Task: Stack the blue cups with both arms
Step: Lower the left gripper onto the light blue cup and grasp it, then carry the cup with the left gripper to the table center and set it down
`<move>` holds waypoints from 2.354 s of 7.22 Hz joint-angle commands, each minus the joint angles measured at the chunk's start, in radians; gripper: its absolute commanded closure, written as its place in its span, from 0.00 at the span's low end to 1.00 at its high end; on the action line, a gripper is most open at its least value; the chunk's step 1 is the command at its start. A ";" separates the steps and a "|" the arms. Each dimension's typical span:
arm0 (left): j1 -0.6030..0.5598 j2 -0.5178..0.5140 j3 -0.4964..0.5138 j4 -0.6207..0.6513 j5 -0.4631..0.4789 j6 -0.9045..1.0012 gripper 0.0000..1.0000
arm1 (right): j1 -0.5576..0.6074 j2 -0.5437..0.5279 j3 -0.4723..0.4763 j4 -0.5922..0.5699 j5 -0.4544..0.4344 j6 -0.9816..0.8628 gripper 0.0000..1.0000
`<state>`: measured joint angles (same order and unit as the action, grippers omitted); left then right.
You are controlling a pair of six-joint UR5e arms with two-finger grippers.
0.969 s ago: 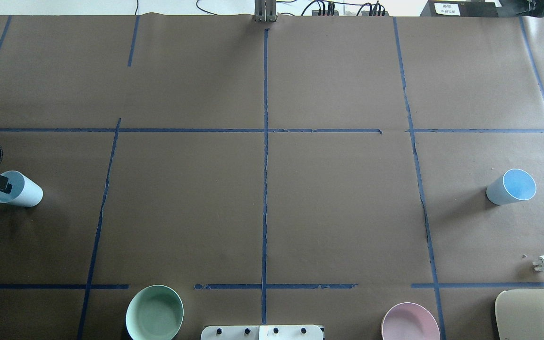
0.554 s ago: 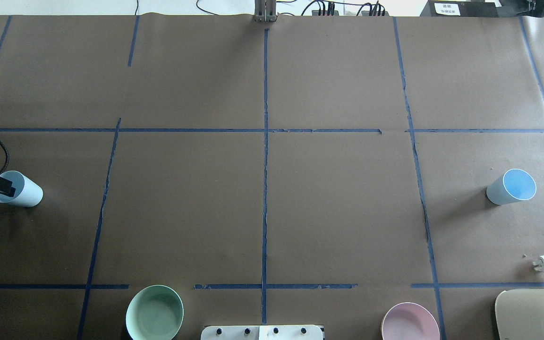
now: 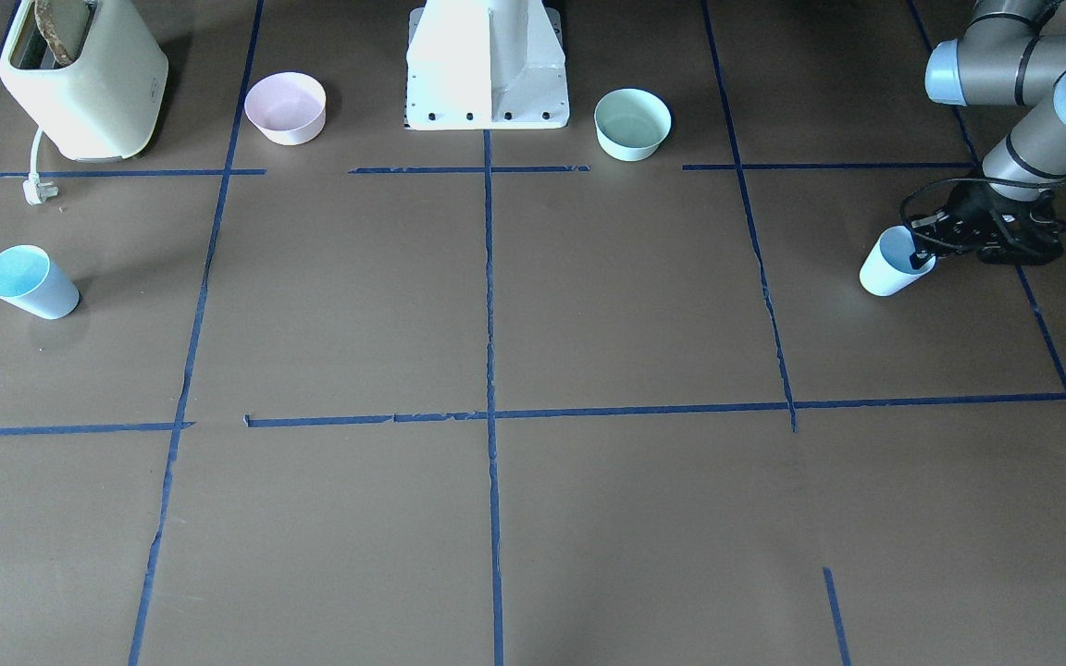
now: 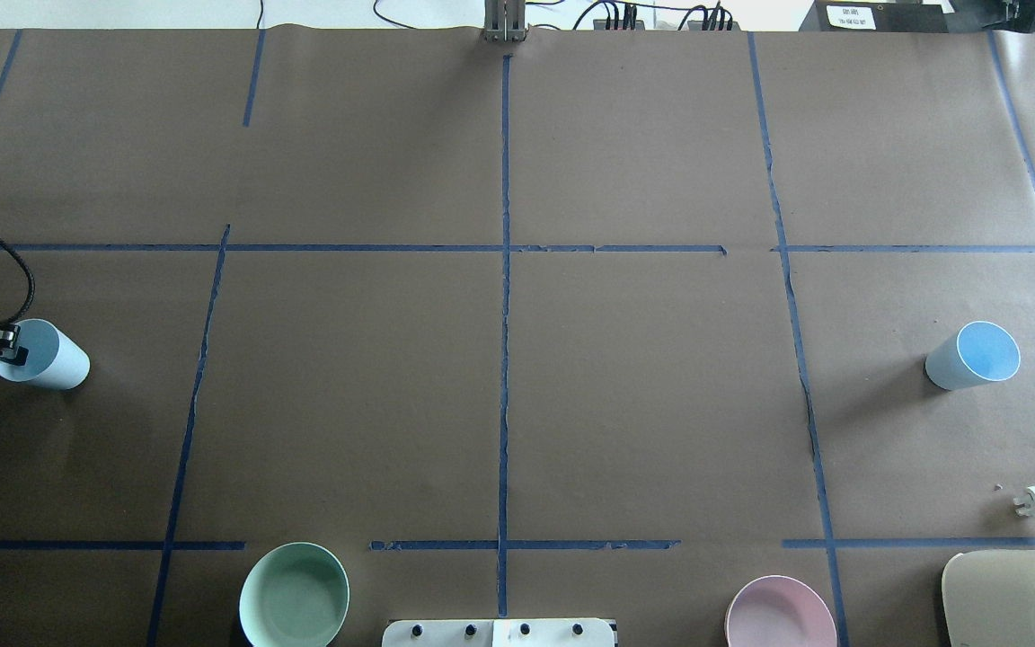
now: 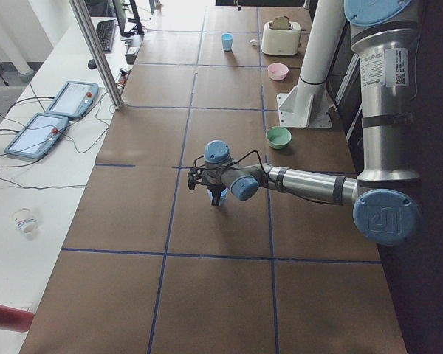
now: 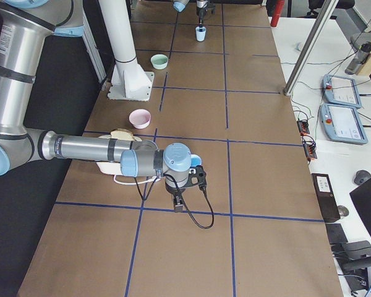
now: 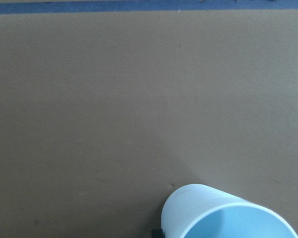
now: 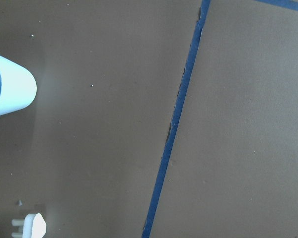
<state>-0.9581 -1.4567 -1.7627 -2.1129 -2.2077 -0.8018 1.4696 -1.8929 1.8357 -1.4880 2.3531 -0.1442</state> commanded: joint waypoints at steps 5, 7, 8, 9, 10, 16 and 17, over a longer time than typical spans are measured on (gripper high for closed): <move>0.207 -0.561 -0.047 0.340 0.020 -0.262 1.00 | 0.000 -0.002 -0.001 0.000 0.000 0.002 0.00; 0.361 -0.767 0.047 0.436 0.219 -0.425 1.00 | 0.000 0.000 -0.001 0.000 -0.005 0.002 0.00; 0.402 -0.859 0.143 0.436 0.270 -0.479 1.00 | 0.000 0.000 -0.001 0.000 -0.005 0.002 0.00; 0.453 -0.905 0.211 0.432 0.351 -0.485 1.00 | 0.000 0.000 -0.001 -0.002 -0.005 0.002 0.00; 0.462 -0.918 0.235 0.426 0.364 -0.517 0.99 | 0.000 0.000 -0.001 0.000 -0.005 0.002 0.00; 0.455 -0.907 0.182 0.477 0.361 -0.505 0.00 | 0.000 0.003 0.005 0.002 0.011 0.002 0.00; 0.428 -0.900 0.102 0.587 0.321 -0.440 0.00 | 0.000 0.005 0.005 0.002 0.023 0.002 0.00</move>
<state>-0.5054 -2.3637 -1.5864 -1.6201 -1.8555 -1.2941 1.4695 -1.8899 1.8396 -1.4865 2.3631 -0.1431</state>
